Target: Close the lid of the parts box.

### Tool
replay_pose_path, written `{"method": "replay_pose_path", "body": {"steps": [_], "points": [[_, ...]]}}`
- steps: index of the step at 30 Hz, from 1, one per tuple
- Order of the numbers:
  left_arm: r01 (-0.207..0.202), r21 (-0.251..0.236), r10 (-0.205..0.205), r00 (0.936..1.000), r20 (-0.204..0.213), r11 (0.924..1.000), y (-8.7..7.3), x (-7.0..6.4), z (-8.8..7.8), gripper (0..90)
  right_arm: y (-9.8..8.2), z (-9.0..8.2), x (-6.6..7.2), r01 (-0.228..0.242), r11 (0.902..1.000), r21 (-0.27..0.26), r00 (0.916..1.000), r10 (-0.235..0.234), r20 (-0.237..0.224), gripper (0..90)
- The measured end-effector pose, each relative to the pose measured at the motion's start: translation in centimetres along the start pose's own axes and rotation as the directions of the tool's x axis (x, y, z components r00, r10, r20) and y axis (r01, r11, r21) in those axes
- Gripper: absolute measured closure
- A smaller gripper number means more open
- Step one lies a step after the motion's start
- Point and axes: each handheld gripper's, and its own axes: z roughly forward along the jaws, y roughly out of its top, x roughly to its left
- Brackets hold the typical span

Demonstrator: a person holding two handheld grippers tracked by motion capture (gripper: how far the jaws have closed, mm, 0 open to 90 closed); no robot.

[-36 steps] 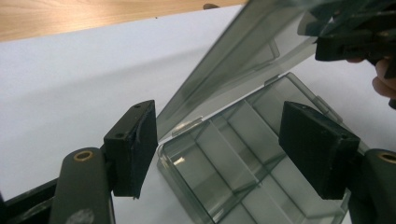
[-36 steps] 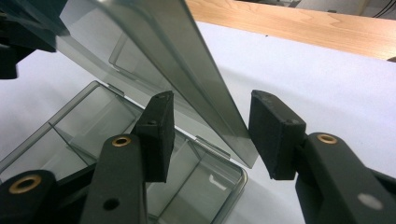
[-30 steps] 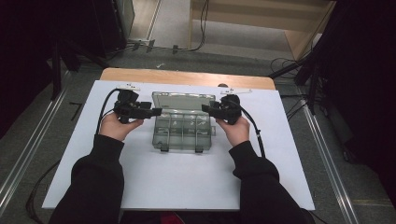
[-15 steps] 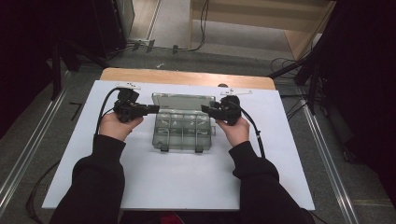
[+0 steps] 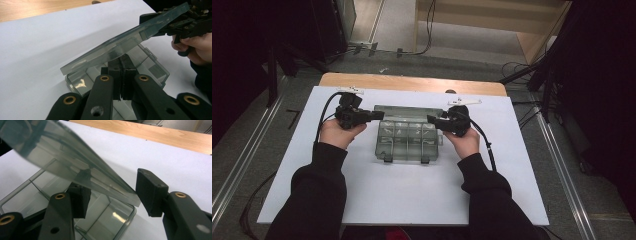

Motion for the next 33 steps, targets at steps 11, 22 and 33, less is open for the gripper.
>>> {"method": "replay_pose_path", "body": {"steps": [11, 22, 33], "points": [[-0.020, 0.010, 0.020, 0.9998, 0.010, 0.9998, -0.1, -0.5, 0.1, 89.3, -0.1, -0.9, -0.3, -0.016, 0.9996, 0.023, 0.9999, 0.016, -0.003, 39.8], [-0.021, 0.010, 0.021, 0.9997, 0.014, 0.9997, -0.1, -0.5, -0.1, 89.2, -0.2, -3.6, -0.9, -0.016, 0.9951, 0.097, 0.9983, 0.021, -0.054, 54.6], [-0.024, 0.006, 0.024, 0.9993, 0.030, 0.9997, -0.4, -0.6, -0.3, 89.1, 0.3, -5.2, -2.0, -0.040, 0.9903, 0.133, 0.9934, 0.054, -0.101, 88.1]]}}
